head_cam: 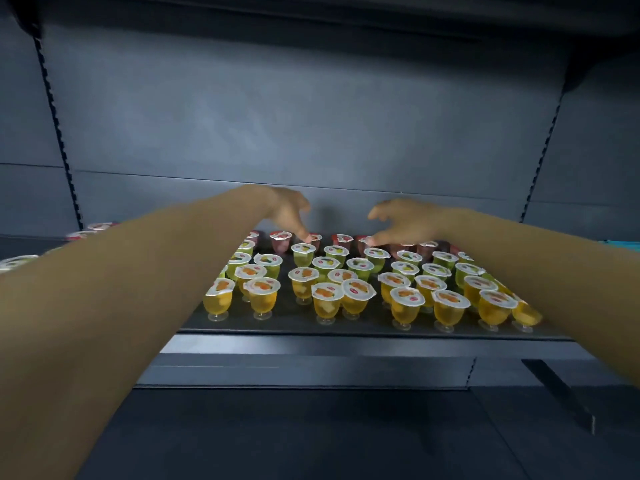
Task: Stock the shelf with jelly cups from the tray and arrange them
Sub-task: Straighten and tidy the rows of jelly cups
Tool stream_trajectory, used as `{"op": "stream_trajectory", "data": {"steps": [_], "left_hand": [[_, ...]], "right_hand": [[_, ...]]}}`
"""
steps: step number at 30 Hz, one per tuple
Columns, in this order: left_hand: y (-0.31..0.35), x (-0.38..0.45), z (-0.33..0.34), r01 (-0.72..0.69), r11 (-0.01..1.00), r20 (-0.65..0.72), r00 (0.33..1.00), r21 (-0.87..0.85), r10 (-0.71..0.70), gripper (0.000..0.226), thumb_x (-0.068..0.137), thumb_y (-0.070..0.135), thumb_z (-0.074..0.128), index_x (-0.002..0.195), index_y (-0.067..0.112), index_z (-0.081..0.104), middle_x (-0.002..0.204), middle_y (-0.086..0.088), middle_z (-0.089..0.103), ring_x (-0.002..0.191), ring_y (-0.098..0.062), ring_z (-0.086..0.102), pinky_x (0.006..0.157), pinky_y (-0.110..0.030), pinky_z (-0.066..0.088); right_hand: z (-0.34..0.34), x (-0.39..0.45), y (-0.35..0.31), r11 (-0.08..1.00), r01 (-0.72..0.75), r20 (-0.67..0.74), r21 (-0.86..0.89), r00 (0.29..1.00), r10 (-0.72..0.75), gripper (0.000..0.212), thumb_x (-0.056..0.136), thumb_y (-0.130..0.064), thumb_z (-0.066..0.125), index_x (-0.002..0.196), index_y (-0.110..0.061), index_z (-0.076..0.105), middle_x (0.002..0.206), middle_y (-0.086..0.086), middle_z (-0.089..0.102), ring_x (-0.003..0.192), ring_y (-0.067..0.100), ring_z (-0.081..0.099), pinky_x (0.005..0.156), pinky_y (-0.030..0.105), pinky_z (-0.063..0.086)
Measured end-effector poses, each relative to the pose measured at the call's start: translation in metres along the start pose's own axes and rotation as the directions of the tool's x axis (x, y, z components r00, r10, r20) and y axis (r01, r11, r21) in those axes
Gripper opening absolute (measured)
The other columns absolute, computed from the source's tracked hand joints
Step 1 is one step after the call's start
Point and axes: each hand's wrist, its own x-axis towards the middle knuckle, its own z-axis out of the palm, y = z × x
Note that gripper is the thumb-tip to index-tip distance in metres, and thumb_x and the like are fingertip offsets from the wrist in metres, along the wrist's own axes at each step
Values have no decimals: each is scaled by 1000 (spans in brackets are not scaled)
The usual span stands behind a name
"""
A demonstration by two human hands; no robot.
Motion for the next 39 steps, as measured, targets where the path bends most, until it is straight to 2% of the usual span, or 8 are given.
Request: {"op": "stream_trajectory", "data": {"steps": [9,14,17,21,24,29,34,39], "left_hand": [[-40,95,35,-29,975,63,997,-220,44,64,89,41,60,143,19,35,147,1,39,134,-20,38,110,-34,28],[-65,146,54,-65,953,169,978,-296,119,64,84,41,67,139,22,42,138,5,49,126,-23,50,109,-39,36],[-70,163,70,-100,952,217,962,-288,166,64,78,39,71,136,27,46,132,2,55,111,-33,60,96,-47,50],[-73,176,83,-173,948,253,937,-267,242,58,76,39,72,130,28,53,124,0,60,97,-34,61,89,-52,52],[-73,179,87,-194,942,257,929,-272,265,61,77,36,73,133,26,51,124,2,60,87,-23,52,86,-50,52],[-73,185,91,-226,941,220,934,-251,283,52,79,34,72,128,24,56,115,3,64,81,-27,63,78,-38,54],[-77,187,94,-235,935,182,940,-265,288,48,80,30,72,126,20,60,119,4,64,102,-19,61,94,-42,51],[-88,186,92,-234,929,192,936,-286,295,37,81,25,72,117,18,66,112,2,67,101,-18,61,95,-39,50]], "right_hand": [[51,87,24,900,-51,21,433,999,46,51,92,-34,59,138,-17,45,141,1,48,127,19,48,98,28,35],[78,135,28,894,-115,101,434,992,79,51,90,-30,63,137,-22,46,144,-1,46,129,21,45,108,36,36],[87,151,27,893,-116,163,435,985,49,50,90,-26,64,137,-22,49,143,-3,47,130,20,46,107,33,36],[95,162,27,876,-128,185,466,982,45,51,89,-20,66,137,-19,49,141,-4,49,130,17,47,105,31,37],[100,166,30,863,-134,195,487,980,42,50,88,-20,67,136,-19,51,140,-5,50,130,16,47,106,33,38],[105,168,31,855,-140,165,500,984,64,48,87,-23,68,132,-21,55,137,-6,54,126,16,51,107,36,40],[109,170,30,839,-155,146,521,985,91,51,84,-22,70,133,-21,55,138,-5,54,127,17,50,107,37,38],[113,174,28,827,-161,128,539,986,108,50,84,-20,71,132,-21,55,137,-4,54,127,18,50,106,37,38]]}}
